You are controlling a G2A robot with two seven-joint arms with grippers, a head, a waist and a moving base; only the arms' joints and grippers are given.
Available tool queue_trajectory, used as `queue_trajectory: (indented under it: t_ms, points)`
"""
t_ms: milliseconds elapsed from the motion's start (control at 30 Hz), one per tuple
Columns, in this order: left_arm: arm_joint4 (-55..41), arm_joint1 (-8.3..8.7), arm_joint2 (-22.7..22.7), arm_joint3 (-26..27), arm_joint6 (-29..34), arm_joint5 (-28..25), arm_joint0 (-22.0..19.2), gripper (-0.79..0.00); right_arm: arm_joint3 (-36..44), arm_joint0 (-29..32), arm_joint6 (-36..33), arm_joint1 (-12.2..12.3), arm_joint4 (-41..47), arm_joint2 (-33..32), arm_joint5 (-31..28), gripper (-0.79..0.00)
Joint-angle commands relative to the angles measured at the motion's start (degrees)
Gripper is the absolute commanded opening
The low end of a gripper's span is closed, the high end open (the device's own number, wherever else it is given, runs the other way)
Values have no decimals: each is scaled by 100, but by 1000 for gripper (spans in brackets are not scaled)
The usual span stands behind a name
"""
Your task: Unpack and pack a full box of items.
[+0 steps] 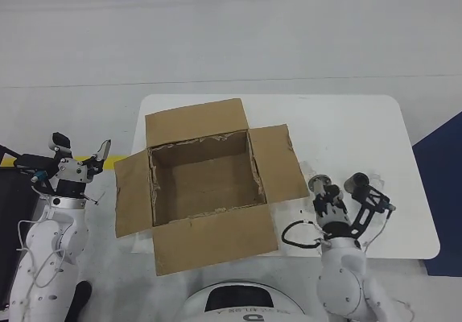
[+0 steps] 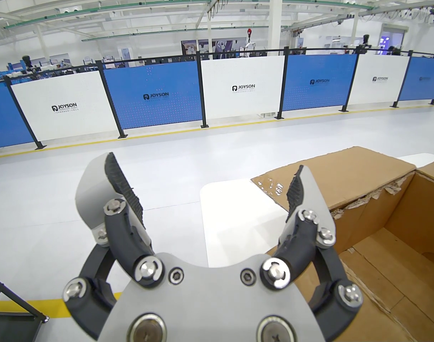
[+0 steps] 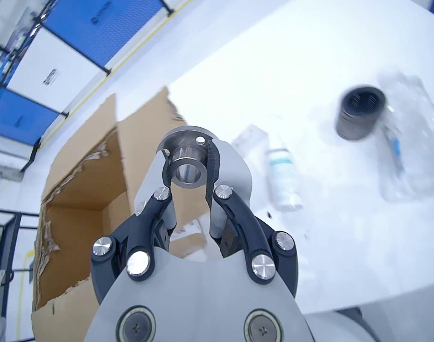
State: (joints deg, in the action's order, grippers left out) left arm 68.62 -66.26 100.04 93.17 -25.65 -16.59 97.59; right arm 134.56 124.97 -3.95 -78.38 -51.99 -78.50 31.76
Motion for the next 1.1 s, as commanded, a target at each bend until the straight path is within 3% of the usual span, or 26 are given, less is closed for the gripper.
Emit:
queue_trajectory:
  t_ms: [0, 100, 233, 767, 1067]
  points:
    - [0, 0, 0, 0, 0, 0, 0, 0, -114, 402, 228, -5, 733, -400, -285, -785]
    - [0, 0, 0, 0, 0, 0, 0, 0, -320, 691, 241, -15, 1433, -834, -406, -785]
    - [0, 0, 0, 0, 0, 0, 0, 0, -512, 644, -163, 7, 1623, -1041, -510, -785]
    - [0, 0, 0, 0, 0, 0, 0, 0, -1051, -526, -1714, 59, 1093, -1083, 1471, -785]
    - [0, 0, 0, 0, 0, 0, 0, 0, -1357, -1137, -2601, 142, 635, -1091, 1843, -785]
